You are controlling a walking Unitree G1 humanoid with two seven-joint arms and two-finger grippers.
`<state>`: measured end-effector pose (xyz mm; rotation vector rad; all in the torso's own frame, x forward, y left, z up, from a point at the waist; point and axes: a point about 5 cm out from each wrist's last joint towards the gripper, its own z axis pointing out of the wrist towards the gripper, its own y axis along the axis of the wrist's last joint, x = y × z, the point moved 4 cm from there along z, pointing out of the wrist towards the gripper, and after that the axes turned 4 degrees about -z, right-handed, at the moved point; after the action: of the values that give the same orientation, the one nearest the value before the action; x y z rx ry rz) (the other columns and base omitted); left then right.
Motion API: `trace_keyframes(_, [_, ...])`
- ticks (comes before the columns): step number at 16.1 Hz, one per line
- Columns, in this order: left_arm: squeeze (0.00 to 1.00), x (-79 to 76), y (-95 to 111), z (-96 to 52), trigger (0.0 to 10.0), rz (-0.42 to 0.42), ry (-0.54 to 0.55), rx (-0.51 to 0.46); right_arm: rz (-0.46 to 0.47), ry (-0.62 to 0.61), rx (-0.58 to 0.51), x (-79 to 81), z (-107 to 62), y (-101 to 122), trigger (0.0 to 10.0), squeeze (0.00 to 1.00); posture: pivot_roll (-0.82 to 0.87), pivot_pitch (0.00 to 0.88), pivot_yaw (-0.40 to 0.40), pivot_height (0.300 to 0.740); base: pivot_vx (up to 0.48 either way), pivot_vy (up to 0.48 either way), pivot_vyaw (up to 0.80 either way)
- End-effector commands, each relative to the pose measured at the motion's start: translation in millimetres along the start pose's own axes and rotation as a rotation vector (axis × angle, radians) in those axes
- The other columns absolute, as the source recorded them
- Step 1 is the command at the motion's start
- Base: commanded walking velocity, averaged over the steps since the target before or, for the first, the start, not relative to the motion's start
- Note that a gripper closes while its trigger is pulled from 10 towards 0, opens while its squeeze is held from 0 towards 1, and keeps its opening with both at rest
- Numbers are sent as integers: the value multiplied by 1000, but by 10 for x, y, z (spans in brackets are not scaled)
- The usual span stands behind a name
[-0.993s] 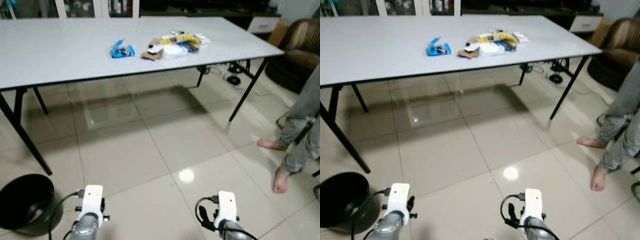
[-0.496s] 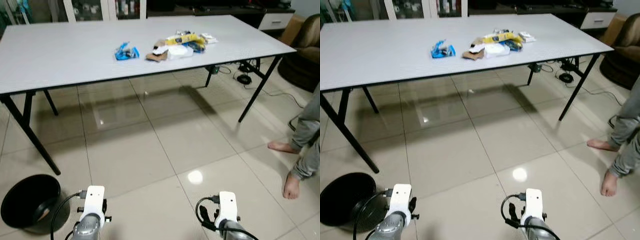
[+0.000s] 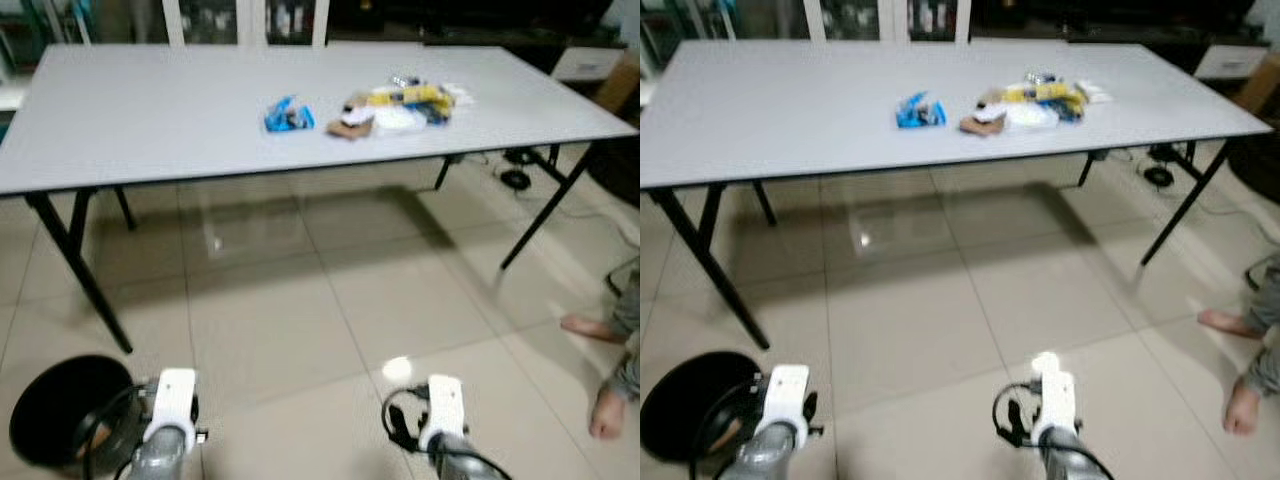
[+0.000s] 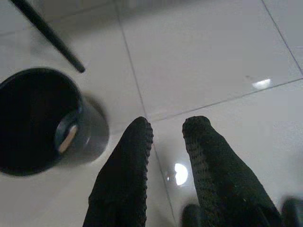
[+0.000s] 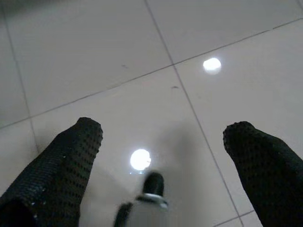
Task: Picking trash to rubbish bin
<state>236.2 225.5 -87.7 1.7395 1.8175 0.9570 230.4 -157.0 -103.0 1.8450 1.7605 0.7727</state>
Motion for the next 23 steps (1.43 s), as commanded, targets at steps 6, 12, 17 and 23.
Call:
trace_keyframes(6, [0, -245, 1090, 40, 10000, 48, -75, -411, -20, -120, -396, -338, -34, 1049, 10000, 0, -1, 52, -71, 740, 0, 0, 0])
trace_keyframes(12, [0, -380, 2588, -522, 10000, 63, -90, -966, -108, -120, -974, -76, -677, 2749, 10000, 0, -3, 48, -61, 740, 0, 0, 0])
trace_keyframes(17, [0, -615, 2653, -718, 10000, 37, -111, -1025, -96, -141, -985, 131, -797, 2813, 10000, 0, -6, 44, -57, 740, 0, 0, 0])
trace_keyframes(23, [0, -527, 2656, -735, 10000, 7, -89, -1000, -134, -107, -997, 275, -862, 2812, 10000, 0, -4, 13, -64, 740, 348, 0, 0])
